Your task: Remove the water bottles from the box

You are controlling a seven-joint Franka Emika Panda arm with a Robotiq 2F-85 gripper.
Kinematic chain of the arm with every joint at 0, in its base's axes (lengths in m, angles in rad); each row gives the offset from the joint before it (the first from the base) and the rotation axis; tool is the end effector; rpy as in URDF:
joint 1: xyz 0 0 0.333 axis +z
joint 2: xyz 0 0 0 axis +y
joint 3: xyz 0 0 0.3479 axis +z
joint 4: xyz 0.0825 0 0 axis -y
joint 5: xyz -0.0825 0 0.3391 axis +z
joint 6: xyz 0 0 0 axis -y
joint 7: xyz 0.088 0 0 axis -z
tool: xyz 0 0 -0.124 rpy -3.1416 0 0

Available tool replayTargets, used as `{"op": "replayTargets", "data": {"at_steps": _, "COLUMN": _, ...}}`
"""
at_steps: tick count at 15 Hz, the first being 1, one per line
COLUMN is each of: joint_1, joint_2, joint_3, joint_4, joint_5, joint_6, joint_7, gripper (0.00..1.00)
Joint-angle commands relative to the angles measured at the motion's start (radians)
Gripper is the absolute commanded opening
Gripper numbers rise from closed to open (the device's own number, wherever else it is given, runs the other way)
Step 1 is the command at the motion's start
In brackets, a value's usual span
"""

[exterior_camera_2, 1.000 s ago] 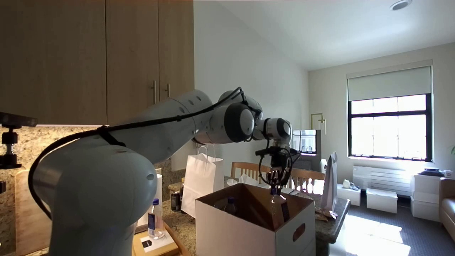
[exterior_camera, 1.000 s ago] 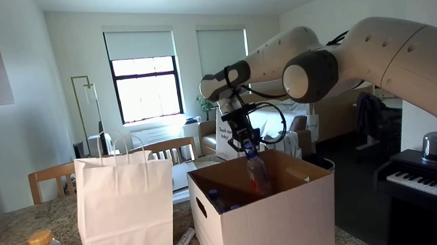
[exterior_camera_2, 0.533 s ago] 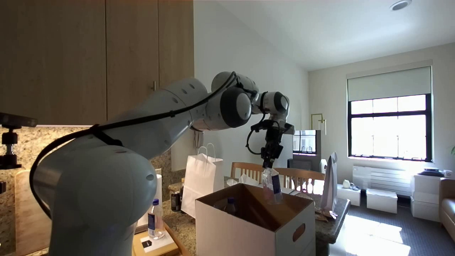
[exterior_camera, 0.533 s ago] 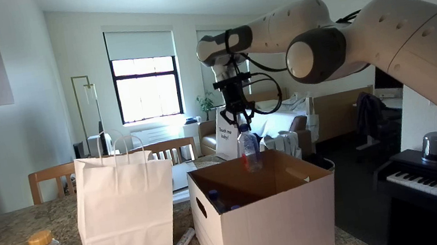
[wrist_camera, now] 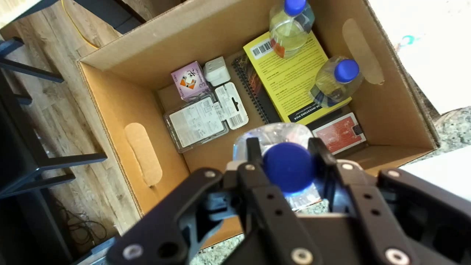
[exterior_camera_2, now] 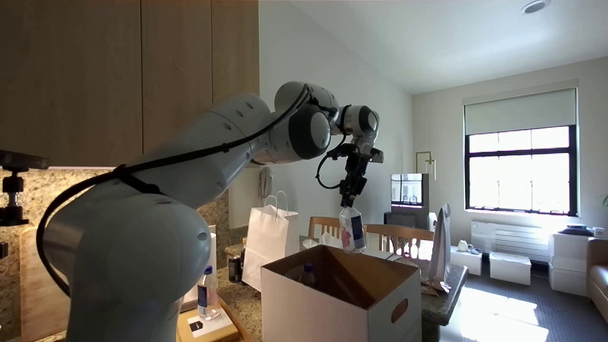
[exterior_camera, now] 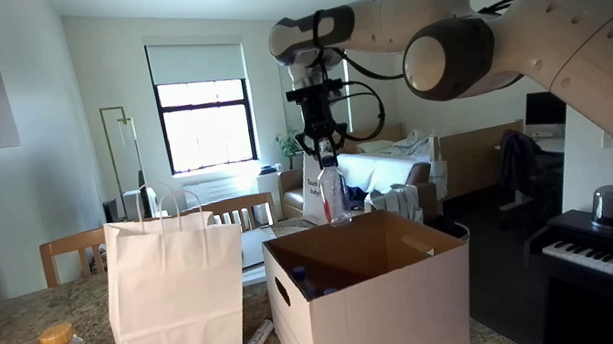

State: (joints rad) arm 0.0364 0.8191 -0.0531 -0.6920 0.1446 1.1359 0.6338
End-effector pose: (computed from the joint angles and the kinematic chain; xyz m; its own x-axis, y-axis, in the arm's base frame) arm 0.6803 0.0268 0.4664 0.7549 -0.5512 -0.3553 -0.5439 -0.8290 0.1304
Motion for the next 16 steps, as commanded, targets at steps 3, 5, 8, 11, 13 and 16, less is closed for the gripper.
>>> {"op": "replayTargets", "data": {"at_steps": 3, "joint_1": 0.051, "joint_2": -0.064, "joint_3": 0.028, "joint_4": -0.025, "joint_5": 0.034, "joint_6": -0.022, "joint_7": 0.072, "gripper": 0.13}}
{"op": "replayTargets", "data": {"at_steps": 5, "joint_1": 0.103, "joint_2": -0.088, "joint_3": 0.025, "joint_4": -0.036, "joint_5": 0.002, "joint_6": -0.014, "joint_7": 0.079, "gripper": 0.13}}
{"op": "replayTargets", "data": {"at_steps": 8, "joint_1": 0.188, "joint_2": -0.112, "joint_3": 0.017, "joint_4": -0.046, "joint_5": -0.034, "joint_6": 0.013, "joint_7": 0.082, "gripper": 0.13}}
{"op": "replayTargets", "data": {"at_steps": 11, "joint_1": 0.248, "joint_2": -0.082, "joint_3": 0.013, "joint_4": -0.031, "joint_5": -0.053, "joint_6": -0.008, "joint_7": 0.097, "gripper": 0.13}}
{"op": "replayTargets", "data": {"at_steps": 13, "joint_1": 0.284, "joint_2": -0.066, "joint_3": 0.012, "joint_4": -0.040, "joint_5": -0.069, "joint_6": 0.000, "joint_7": 0.085, "gripper": 0.13}}
{"op": "replayTargets", "data": {"at_steps": 16, "joint_1": 0.319, "joint_2": -0.043, "joint_3": 0.013, "joint_4": -0.056, "joint_5": -0.083, "joint_6": 0.006, "joint_7": 0.067, "gripper": 0.13}}
